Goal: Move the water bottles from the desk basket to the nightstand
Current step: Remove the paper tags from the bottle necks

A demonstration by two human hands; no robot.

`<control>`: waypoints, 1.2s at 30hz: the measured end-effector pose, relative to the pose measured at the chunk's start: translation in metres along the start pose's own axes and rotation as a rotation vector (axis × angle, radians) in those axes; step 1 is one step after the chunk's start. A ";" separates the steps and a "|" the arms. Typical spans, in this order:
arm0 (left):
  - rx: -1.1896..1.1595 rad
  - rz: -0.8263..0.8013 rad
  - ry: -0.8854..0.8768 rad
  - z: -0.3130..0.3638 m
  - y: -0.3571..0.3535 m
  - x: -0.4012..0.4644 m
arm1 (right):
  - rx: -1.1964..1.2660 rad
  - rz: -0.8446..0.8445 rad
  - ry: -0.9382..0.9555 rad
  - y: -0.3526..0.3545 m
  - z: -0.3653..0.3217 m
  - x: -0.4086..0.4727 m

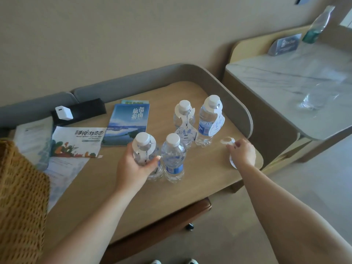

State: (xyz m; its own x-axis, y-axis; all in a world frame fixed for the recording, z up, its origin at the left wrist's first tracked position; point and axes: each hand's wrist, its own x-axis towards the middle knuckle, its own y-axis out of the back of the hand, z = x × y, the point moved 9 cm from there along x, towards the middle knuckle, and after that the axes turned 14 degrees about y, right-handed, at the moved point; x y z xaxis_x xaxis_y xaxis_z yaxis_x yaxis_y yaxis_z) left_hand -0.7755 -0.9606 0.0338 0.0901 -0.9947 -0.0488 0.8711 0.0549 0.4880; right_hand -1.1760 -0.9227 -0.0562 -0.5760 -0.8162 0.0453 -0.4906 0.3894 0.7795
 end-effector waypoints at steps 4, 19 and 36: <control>0.018 -0.016 0.025 -0.003 -0.001 0.000 | 0.017 -0.027 -0.017 0.003 -0.006 -0.012; -0.074 -0.027 -0.011 0.008 0.018 -0.017 | 0.114 -0.085 0.991 0.045 -0.324 -0.160; -0.142 -0.334 0.066 -0.017 0.038 -0.002 | 0.058 -0.450 0.992 -0.024 -0.337 -0.158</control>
State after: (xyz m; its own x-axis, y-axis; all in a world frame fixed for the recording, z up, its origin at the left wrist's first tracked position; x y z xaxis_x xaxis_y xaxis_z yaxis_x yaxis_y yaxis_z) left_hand -0.7343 -0.9546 0.0377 -0.1837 -0.9524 -0.2434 0.9156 -0.2559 0.3102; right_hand -0.8528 -0.9469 0.1282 0.4353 -0.8598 0.2670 -0.5691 -0.0330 0.8216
